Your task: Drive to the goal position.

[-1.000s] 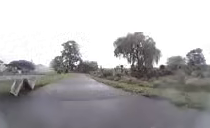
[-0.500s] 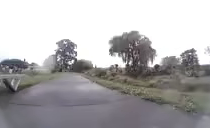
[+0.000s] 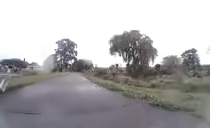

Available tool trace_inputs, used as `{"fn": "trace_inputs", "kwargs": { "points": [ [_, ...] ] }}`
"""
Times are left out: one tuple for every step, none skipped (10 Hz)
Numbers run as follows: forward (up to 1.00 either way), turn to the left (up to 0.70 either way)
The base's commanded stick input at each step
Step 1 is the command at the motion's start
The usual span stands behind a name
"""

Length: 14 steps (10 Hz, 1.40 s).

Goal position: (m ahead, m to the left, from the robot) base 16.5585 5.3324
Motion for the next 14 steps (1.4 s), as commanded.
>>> {"fn": "trace_inputs", "kwargs": {
  "points": [
    [0.85, 0.34],
    [0.85, 0.34],
    [0.85, 0.34],
    [0.85, 0.34],
    [0.85, 0.34],
    [0.85, 0.31],
    [0.85, 0.26],
    [0.85, 0.0],
    [0.85, 0.0],
    [0.85, 0.0],
    [0.85, 0.0],
    [0.85, 0.0],
    [0.85, 0.0],
    [0.85, 0.0]
  ]
}}
